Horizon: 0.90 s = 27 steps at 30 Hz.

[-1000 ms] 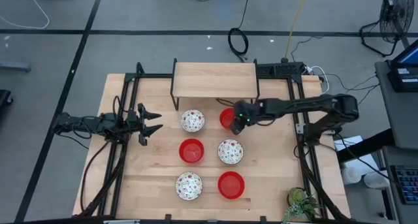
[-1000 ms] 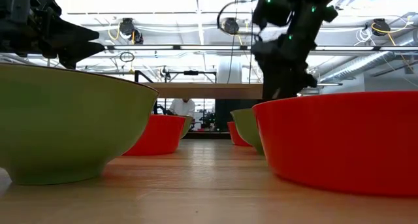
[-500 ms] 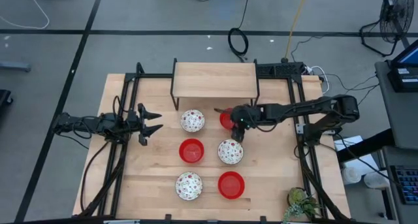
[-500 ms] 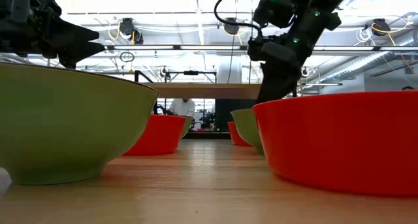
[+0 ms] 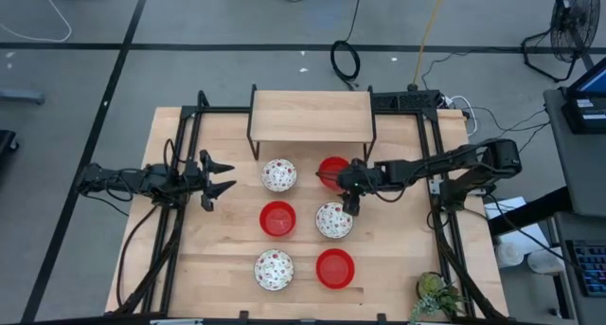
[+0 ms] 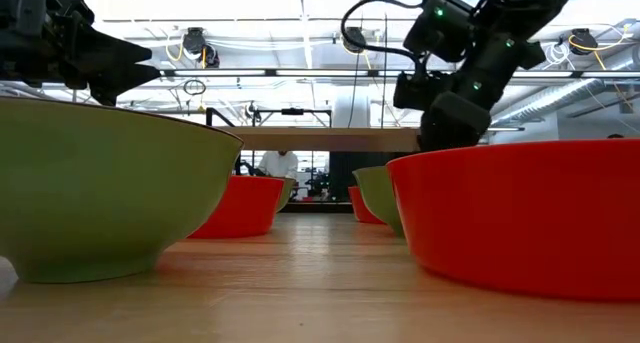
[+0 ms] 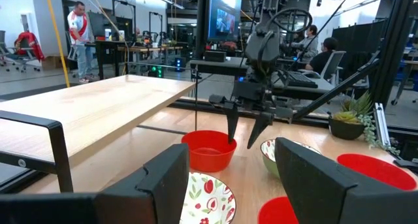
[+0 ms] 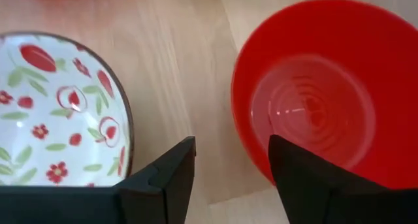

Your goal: Pick & Place Mini bowls

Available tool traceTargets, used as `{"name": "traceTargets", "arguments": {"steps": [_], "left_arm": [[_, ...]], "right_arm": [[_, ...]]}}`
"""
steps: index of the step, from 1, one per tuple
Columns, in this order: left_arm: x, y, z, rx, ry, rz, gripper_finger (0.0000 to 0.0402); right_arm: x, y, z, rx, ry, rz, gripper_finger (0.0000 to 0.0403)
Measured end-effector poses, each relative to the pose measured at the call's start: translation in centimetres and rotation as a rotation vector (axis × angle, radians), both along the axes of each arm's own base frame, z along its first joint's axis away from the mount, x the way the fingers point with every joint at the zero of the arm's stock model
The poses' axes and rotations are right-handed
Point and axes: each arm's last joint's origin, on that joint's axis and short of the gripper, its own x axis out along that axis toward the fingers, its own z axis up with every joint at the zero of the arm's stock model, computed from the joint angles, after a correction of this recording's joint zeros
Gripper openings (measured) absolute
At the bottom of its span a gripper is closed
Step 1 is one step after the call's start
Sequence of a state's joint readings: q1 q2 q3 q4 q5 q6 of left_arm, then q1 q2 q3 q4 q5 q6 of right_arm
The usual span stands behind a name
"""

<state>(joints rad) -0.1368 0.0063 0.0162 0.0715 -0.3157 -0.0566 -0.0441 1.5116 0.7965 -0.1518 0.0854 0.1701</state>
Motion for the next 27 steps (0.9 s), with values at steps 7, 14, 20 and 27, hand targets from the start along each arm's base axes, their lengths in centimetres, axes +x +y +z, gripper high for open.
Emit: {"name": "traceTargets", "arguments": {"steps": [7,14,20,27], "left_arm": [[0.0,0.0,0.0,0.000,0.000,0.000,0.0230],[0.0,0.0,0.0,0.000,0.000,0.000,0.0230],[0.0,0.0,0.0,0.000,0.000,0.000,0.0230],[0.0,0.0,0.0,0.000,0.000,0.000,0.0230]], "right_arm": [[-0.5,-0.2,-0.6,-0.094,0.030,-0.001,0.0180],[-0.8,-0.2,-1.0,-0.091,0.045,0.007,0.0170],[-1.1,-0.2,-1.4,-0.089,0.059,0.008,0.0134],[-1.1,-0.2,-1.3,-0.090,0.052,0.008,0.0082]]}}
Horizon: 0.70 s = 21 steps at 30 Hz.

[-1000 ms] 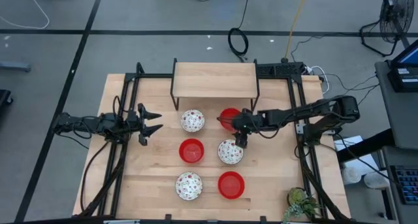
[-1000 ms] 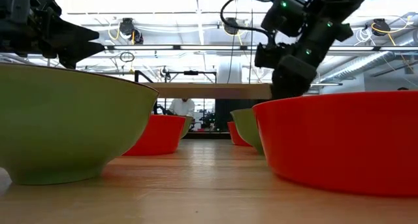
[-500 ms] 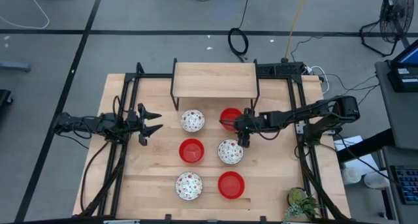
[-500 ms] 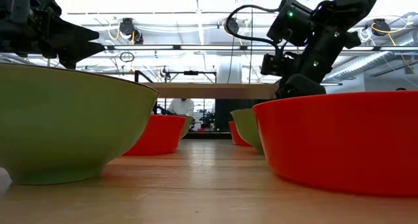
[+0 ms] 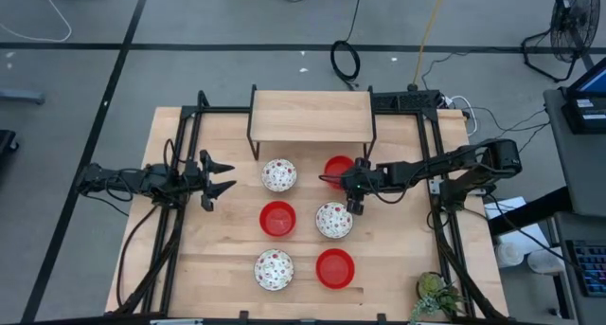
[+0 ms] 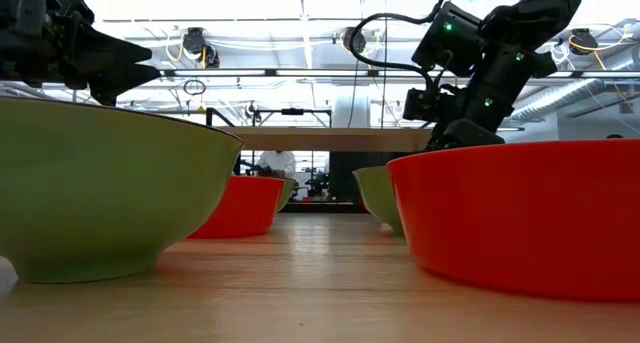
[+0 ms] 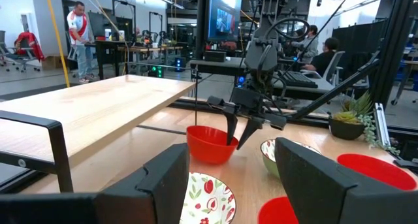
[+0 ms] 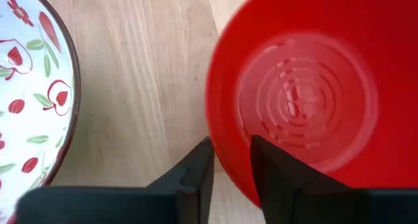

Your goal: Pick & Place Mini bowls

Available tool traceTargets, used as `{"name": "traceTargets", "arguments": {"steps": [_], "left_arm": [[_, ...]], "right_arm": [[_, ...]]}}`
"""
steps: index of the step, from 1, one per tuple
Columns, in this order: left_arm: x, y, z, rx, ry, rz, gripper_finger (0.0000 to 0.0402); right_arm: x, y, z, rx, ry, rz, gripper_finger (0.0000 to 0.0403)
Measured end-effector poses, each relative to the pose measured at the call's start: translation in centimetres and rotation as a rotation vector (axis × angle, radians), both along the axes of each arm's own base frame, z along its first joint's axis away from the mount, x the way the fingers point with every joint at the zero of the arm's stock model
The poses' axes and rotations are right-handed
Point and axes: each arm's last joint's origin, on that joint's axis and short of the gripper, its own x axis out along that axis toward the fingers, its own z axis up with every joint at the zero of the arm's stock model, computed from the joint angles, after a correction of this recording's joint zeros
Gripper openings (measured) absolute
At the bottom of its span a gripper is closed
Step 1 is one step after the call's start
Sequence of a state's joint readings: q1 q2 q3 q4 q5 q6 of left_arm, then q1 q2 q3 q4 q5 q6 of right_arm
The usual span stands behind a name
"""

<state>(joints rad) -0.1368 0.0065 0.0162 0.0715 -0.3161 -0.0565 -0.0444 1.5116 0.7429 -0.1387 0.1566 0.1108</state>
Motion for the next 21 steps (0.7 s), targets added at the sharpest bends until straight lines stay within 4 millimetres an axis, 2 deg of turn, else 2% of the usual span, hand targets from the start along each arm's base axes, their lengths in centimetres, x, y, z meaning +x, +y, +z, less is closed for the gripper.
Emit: {"name": "traceTargets", "arguments": {"steps": [13,21], "left_arm": [[0.00,0.00,-0.01,0.000,0.000,0.000,0.0230],[0.00,0.00,0.00,0.000,0.000,0.000,0.0230]], "right_arm": [[0.03,0.01,0.07,-0.003,-0.004,0.002,0.0005],[0.13,0.01,0.14,-0.002,-0.015,0.004,0.0006]]}}
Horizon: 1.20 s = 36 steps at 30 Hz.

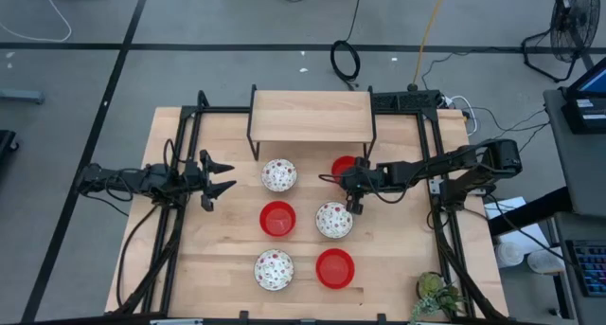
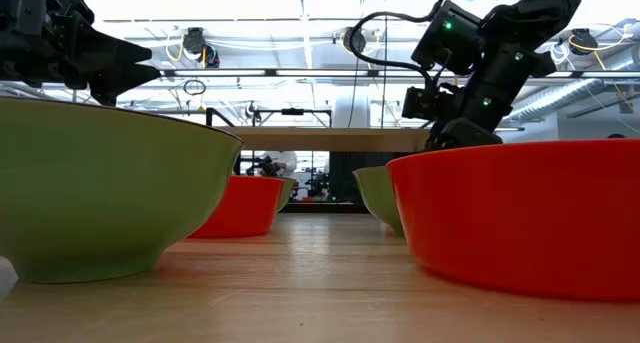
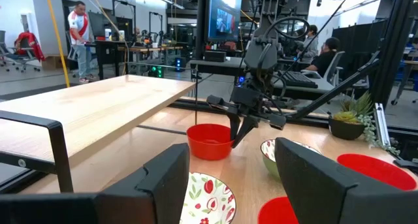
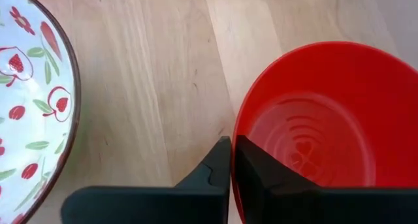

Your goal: Pick & Place Mini bowls

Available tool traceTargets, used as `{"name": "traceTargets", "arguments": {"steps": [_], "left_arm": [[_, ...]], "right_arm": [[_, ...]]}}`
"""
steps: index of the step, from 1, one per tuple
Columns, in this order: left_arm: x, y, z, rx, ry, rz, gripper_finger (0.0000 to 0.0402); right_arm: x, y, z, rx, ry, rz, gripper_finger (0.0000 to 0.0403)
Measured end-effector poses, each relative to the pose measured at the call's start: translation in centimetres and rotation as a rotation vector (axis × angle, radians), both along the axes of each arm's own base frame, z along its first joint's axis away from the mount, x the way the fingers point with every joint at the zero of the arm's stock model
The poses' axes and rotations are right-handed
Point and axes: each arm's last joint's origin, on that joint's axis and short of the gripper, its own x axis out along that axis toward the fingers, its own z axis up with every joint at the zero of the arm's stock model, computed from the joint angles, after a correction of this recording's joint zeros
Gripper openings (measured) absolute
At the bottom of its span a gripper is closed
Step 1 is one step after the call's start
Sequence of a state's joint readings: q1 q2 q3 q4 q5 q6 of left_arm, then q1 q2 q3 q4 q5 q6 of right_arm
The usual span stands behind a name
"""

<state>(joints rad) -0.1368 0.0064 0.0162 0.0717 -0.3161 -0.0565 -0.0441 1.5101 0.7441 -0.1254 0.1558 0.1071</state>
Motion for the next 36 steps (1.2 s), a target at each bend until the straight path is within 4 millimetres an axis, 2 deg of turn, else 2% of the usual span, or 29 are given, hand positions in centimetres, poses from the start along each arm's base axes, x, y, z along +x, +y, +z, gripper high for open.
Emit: {"name": "traceTargets", "arguments": {"steps": [7,19,26,30,36], "left_arm": [[0.0,0.0,0.0,0.000,0.000,0.000,0.0230],[0.0,0.0,0.0,0.000,-0.001,0.000,0.0230],[0.0,0.0,0.0,0.000,0.000,0.000,0.0230],[0.0,0.0,0.0,0.000,0.001,-0.001,0.0230],[0.0,0.0,0.0,0.000,0.000,0.000,0.0230]], "right_arm": [[-0.1,0.0,1.5,-0.012,-0.076,0.020,0.0003],[-1.4,1.2,7.1,0.092,-0.367,0.125,0.0001],[-2.0,2.0,10.4,0.074,-0.590,0.199,0.0001],[-2.3,1.7,12.2,0.053,-0.707,0.201,0.0001],[-1.7,0.2,16.9,-0.035,-0.731,0.187,0.0001]]}}
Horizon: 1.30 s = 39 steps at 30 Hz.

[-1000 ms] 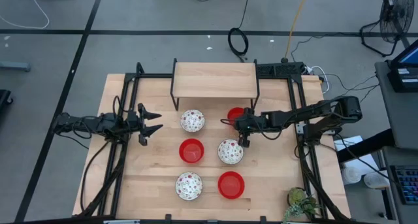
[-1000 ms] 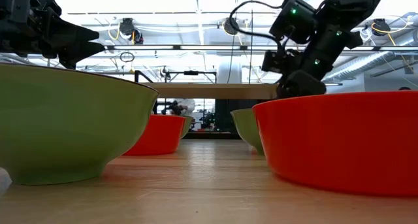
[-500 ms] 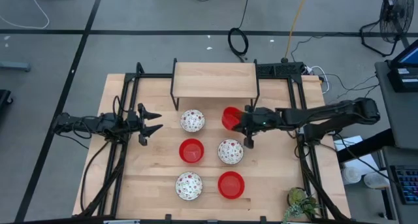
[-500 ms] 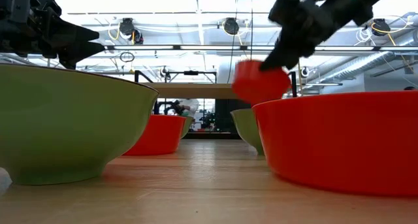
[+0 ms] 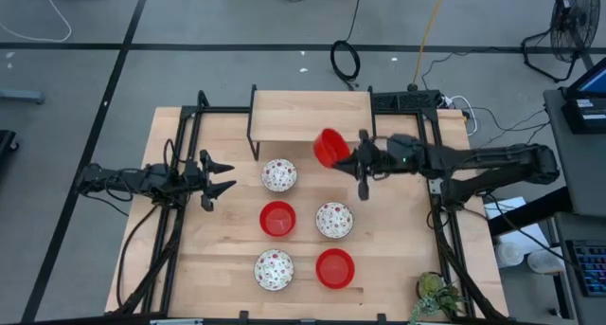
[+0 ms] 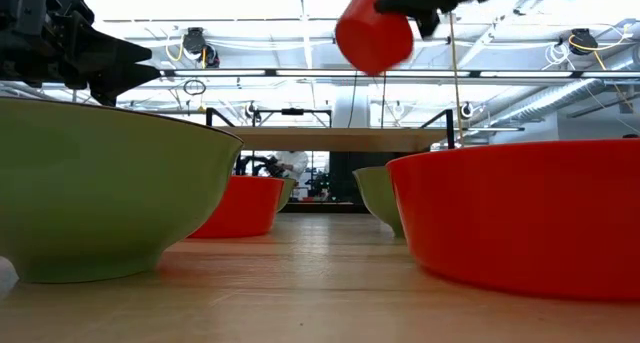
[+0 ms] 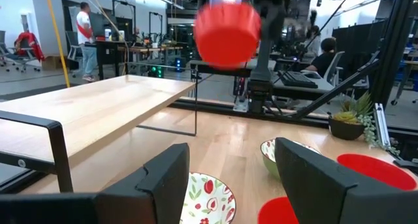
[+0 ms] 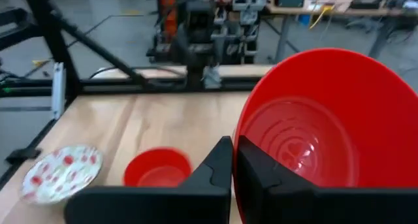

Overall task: Pick & Place Mini bowls
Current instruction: Put the top red bowl on the shelf

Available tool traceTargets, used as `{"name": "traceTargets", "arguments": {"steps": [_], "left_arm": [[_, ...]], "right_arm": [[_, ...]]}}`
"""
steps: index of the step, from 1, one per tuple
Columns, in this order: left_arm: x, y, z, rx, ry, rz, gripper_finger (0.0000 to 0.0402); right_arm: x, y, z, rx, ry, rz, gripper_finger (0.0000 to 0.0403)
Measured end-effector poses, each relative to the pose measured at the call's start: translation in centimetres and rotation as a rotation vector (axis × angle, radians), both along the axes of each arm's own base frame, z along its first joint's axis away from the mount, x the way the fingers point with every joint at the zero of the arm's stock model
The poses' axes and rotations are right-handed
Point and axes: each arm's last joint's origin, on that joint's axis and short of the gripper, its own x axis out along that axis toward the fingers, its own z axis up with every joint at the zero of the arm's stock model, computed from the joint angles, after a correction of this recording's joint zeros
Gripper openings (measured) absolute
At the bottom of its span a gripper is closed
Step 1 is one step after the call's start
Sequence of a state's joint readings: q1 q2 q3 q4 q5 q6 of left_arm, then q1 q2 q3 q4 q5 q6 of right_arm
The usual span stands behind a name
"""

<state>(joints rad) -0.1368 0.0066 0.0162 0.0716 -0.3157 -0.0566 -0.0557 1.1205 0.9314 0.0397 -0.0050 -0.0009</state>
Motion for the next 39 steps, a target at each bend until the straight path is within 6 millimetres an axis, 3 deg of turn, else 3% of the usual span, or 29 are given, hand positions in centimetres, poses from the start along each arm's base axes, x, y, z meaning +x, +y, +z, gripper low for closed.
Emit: {"name": "traceTargets", "arguments": {"steps": [7,12,16,22,39], "left_arm": [[0.0,0.0,0.0,0.000,0.001,0.000,0.0230],[0.0,0.0,0.0,0.000,0.000,0.000,0.0230],[0.0,0.0,0.0,0.000,0.000,0.000,0.0230],[0.0,0.0,0.0,0.000,0.000,0.000,0.0230],[0.0,0.0,0.0,0.000,0.000,0.000,0.0230]], "right_arm": [[1.8,-3.1,6.0,-0.125,0.160,-0.099,0.0001],[2.9,-6.3,7.9,-0.169,0.333,-0.260,0.0000],[3.6,-8.7,7.2,-0.148,0.449,-0.314,0.0000],[4.5,-11.3,4.6,-0.108,0.579,-0.357,0.0000],[4.2,-14.1,1.0,-0.055,0.710,-0.414,0.0000]]}}
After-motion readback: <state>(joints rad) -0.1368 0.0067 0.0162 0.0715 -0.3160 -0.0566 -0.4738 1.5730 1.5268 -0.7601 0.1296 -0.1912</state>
